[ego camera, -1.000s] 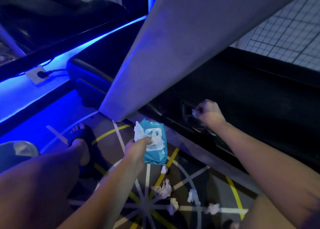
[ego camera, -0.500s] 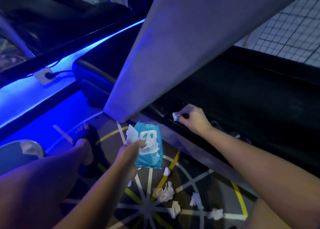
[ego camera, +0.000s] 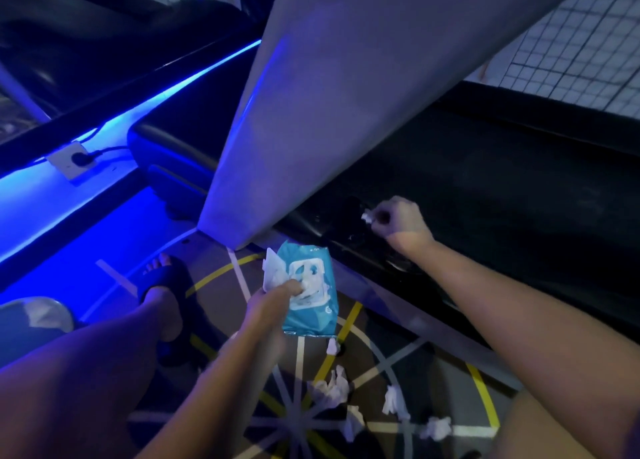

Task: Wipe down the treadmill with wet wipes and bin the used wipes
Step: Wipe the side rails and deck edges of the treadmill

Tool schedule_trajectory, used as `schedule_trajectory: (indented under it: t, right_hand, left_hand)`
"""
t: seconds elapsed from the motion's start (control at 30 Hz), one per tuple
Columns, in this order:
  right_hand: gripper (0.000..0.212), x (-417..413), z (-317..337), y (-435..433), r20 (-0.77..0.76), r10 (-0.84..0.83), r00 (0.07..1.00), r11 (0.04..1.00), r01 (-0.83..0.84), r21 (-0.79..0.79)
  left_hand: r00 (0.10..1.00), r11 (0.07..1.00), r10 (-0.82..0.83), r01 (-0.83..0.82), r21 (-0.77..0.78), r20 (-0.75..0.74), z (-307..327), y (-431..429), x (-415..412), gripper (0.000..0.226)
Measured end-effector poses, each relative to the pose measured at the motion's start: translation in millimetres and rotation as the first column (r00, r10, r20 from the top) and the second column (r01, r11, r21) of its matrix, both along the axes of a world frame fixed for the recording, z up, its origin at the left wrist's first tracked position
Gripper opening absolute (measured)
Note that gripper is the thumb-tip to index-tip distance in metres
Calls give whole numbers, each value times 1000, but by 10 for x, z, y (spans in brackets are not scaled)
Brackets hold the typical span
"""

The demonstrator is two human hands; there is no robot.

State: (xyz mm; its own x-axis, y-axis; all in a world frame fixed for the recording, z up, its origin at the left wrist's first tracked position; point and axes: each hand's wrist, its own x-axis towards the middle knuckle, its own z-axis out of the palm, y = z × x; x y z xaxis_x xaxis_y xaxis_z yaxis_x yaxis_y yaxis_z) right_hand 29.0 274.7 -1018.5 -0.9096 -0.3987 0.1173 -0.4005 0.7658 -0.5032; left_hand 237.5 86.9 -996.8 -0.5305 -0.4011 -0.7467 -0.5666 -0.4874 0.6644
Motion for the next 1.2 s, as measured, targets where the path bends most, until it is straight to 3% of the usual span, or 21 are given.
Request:
schedule_trajectory:
  t: [0.1, 0.2, 0.37, 0.47, 0.6, 0.87, 1.0, 1.1, 1.2]
  right_hand:
    - [10, -214, 84, -76, -35, -98, 995, 989, 93, -118]
    - [15, -381, 88, -139, -48, -24, 999, 991, 18, -130]
    - [24, -423, -117, -308, 71, 81, 994, 996, -79, -37]
    - [27, -429, -189, -273, 37, 92, 995, 996, -92, 9]
    - [21, -363, -163, -102, -16, 147, 989, 982, -144, 122]
    - [13, -214, 98, 228, 155, 269, 951, 919, -302, 254]
    - [12, -198, 239, 384, 272, 164, 948, 967, -209, 143]
    - [17, -167, 203, 287, 173, 92, 981, 994, -100, 37]
    - [23, -59, 63, 61, 131, 160, 978, 983, -170, 67]
  left_hand:
    - [1000, 1000, 7, -7, -6, 2, -21, 16, -49, 31]
    - [1000, 1000, 18, -18, -13, -5, -31, 8, -65, 28]
    - [1000, 1000, -3, 3, -26, 2, -50, -15, -95, 32]
    - [1000, 999, -27, 26, -19, -15, -50, 2, -127, 34]
    - [998, 999, -49, 47, -26, -45, 3, 47, -151, 33]
    - [996, 996, -72, 69, -57, -53, 39, 14, 16, 27]
    - [994, 997, -54, 48, -64, -99, 39, -17, 166, 30]
    - [995, 997, -17, 11, -71, -96, 5, -76, 240, 29]
    - [996, 998, -21, 16, -67, -88, -22, -116, 247, 30]
